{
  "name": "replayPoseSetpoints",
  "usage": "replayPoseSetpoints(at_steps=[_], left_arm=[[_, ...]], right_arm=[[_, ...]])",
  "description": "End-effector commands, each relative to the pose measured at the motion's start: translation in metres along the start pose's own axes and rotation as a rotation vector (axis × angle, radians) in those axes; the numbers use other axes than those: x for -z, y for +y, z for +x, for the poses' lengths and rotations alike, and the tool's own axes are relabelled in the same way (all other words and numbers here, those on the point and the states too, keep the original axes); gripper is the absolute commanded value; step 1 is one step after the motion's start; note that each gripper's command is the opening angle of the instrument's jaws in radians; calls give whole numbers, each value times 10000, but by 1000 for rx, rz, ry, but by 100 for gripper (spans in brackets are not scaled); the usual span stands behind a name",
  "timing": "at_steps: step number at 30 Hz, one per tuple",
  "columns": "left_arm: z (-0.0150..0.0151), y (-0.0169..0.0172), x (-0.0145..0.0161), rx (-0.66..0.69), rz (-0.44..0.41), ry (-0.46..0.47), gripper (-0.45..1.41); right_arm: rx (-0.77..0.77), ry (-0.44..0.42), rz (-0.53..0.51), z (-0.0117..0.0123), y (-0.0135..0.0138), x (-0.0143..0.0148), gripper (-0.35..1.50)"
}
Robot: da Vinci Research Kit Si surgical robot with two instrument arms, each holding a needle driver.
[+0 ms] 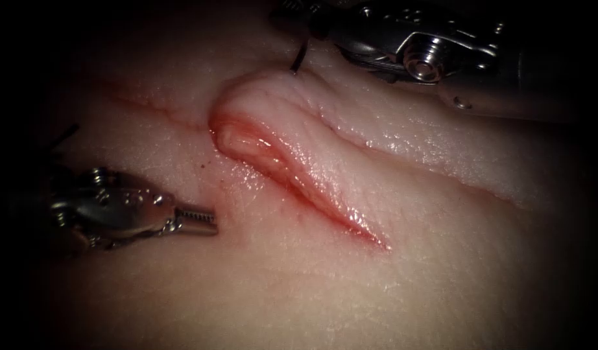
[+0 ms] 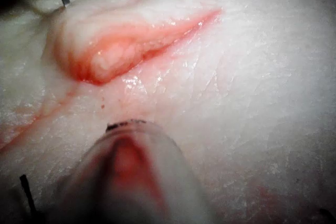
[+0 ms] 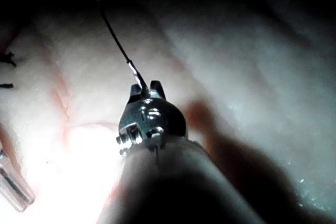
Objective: Wound Closure
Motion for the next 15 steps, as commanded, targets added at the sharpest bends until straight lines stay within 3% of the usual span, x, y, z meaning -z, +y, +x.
replayPoseSetpoints(at_steps=[1, 11, 15], left_arm=[[-1, 2, -8, -1, -1, -1, 7], [-1, 2, -7, 0, -2, -4, 7], [-1, 2, -7, 0, -2, -4, 7]], right_arm=[[-14, 3, 12, -2, -2, -9, -35], [-83, 23, 44, -2, -4, -11, -35], [184, -4, 33, 9, -1, -5, -35]])
